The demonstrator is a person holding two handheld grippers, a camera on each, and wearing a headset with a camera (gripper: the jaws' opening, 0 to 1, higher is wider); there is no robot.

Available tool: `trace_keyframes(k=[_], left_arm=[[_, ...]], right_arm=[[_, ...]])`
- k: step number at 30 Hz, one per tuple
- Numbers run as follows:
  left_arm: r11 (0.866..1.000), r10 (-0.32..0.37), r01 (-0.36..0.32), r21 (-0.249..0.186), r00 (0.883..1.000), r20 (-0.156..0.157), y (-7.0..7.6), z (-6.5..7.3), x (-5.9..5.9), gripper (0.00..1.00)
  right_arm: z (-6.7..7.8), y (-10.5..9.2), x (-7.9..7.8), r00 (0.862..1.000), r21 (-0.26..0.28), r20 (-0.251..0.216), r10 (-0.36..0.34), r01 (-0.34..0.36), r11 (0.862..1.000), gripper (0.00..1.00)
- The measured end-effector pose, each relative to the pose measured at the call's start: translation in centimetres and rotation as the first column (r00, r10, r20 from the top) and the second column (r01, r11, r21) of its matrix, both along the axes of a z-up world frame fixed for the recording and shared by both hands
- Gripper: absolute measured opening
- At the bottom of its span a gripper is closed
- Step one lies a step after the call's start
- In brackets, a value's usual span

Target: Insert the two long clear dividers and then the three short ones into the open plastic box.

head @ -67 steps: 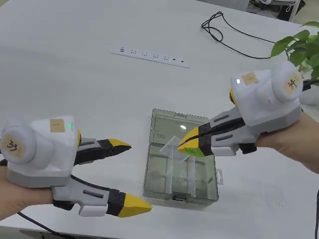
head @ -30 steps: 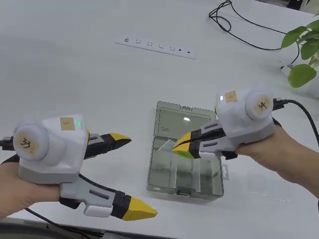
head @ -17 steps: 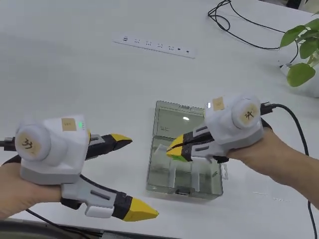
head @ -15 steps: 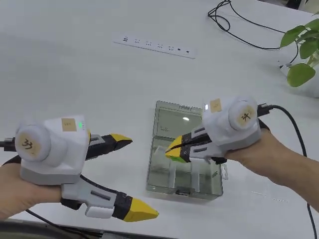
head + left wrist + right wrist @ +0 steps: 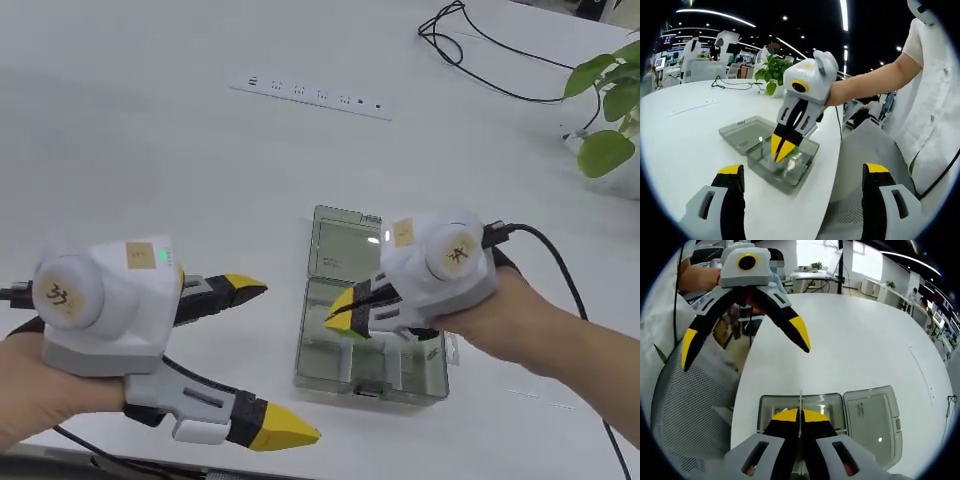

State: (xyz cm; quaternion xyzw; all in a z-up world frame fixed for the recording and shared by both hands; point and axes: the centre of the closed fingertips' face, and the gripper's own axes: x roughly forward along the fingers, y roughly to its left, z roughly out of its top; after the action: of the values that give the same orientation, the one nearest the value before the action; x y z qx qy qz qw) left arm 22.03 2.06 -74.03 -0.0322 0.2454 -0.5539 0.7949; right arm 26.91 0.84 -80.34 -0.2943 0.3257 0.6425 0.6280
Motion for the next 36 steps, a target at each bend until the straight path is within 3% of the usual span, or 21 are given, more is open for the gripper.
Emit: trace_keyframes(k=[8, 20, 36], left_arm=[[1.000, 0.001, -0.001, -0.003, 1.000, -0.003, 0.0, 0.0, 0.0, 1.00], [1.000, 0.000, 0.000, -0.004, 1.000, -0.004, 0.0, -0.1, 0.3, 1.00], [1.000, -0.005, 0.005, -0.001, 1.000, 0.007, -0.3, 0.1, 0.4, 1.00]], right_arm=[[-1.3, 0.0, 0.0, 1.000, -0.057, 0.004, 0.020, -0.020, 0.998, 0.02], [-1.8, 0.0, -0.1, 0.998, -0.128, 0.014, 0.054, -0.051, 0.990, 0.02], [-2.1, -0.2, -0.3, 0.998, -0.149, 0.027, 0.057, -0.053, 0.987, 0.04]])
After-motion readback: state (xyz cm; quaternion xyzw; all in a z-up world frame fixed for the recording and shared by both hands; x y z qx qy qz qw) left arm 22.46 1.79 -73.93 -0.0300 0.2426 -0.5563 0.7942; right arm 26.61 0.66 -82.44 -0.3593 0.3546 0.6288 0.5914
